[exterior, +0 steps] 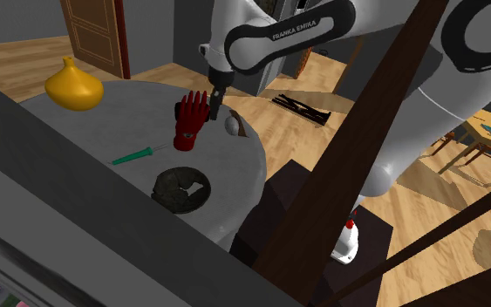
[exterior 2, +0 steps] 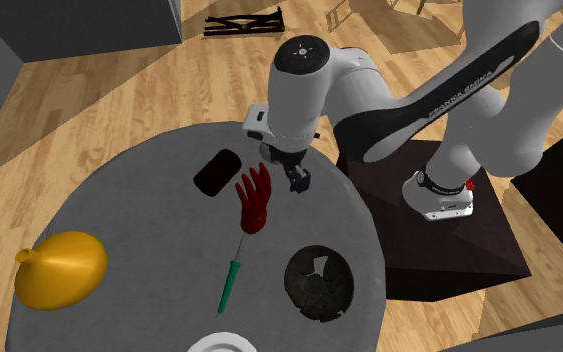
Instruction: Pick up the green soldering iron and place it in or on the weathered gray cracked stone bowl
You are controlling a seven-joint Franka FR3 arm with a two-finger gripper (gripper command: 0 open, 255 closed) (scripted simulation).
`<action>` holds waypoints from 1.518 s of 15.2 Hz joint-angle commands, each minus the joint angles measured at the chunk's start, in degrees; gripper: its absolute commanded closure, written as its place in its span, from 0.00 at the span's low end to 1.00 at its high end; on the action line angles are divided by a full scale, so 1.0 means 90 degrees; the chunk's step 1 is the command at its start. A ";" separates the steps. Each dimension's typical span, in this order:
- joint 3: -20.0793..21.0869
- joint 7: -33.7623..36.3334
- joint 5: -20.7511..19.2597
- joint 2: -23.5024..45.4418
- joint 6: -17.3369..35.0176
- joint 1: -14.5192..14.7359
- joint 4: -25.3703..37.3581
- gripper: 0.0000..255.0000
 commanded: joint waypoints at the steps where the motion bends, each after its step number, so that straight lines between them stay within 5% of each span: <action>1: 0.0083 -0.0048 -0.0076 0.0452 0.0272 0.0067 0.0211 0.00; 18: 0.0529 -0.0232 -0.1199 0.4024 0.1467 0.0898 0.2687 0.00; 23: 0.0439 -0.0151 -0.1326 0.4350 0.1751 0.0934 0.2723 0.00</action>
